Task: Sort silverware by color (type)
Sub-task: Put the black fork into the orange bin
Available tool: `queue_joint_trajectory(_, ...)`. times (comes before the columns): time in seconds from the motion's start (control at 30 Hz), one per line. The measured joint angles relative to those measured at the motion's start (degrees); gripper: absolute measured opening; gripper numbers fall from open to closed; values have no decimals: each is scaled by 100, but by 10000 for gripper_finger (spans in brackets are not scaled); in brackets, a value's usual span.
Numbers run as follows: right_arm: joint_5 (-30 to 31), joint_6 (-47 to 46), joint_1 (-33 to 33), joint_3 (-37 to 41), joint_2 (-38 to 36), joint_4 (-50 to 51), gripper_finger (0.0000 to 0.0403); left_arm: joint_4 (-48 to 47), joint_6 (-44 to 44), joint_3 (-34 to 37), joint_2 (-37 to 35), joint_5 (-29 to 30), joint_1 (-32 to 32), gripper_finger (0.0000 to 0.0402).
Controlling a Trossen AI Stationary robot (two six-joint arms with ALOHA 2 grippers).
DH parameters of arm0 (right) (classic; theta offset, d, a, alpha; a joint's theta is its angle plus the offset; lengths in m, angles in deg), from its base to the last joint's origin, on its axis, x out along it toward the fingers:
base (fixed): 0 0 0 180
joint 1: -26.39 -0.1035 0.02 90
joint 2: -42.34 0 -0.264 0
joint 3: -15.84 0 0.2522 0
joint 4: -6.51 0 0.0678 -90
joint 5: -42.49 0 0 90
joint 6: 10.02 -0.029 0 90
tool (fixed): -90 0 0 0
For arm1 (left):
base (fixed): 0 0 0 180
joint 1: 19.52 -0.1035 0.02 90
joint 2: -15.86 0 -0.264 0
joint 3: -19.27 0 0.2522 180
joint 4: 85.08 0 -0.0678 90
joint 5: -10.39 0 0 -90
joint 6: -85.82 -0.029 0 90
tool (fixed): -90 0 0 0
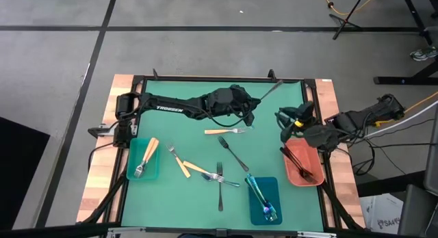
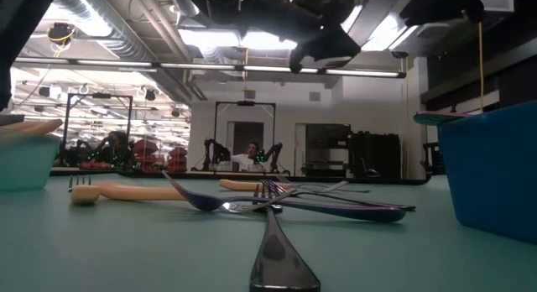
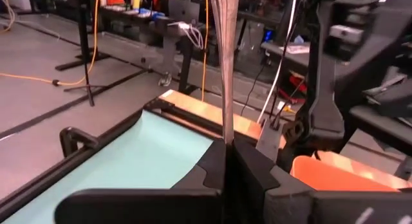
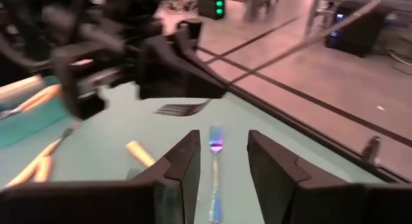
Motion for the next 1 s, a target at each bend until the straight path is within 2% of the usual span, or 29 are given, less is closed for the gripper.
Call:
queue_joint_trajectory(0.5,-51,13,1093,0,1,-507,120,588,-142,0,0,-149,57,11)
queue_joint_trajectory(1.0,-94,162,1119,0,3,-1649,120,591,-142,0,0,-149,80,11)
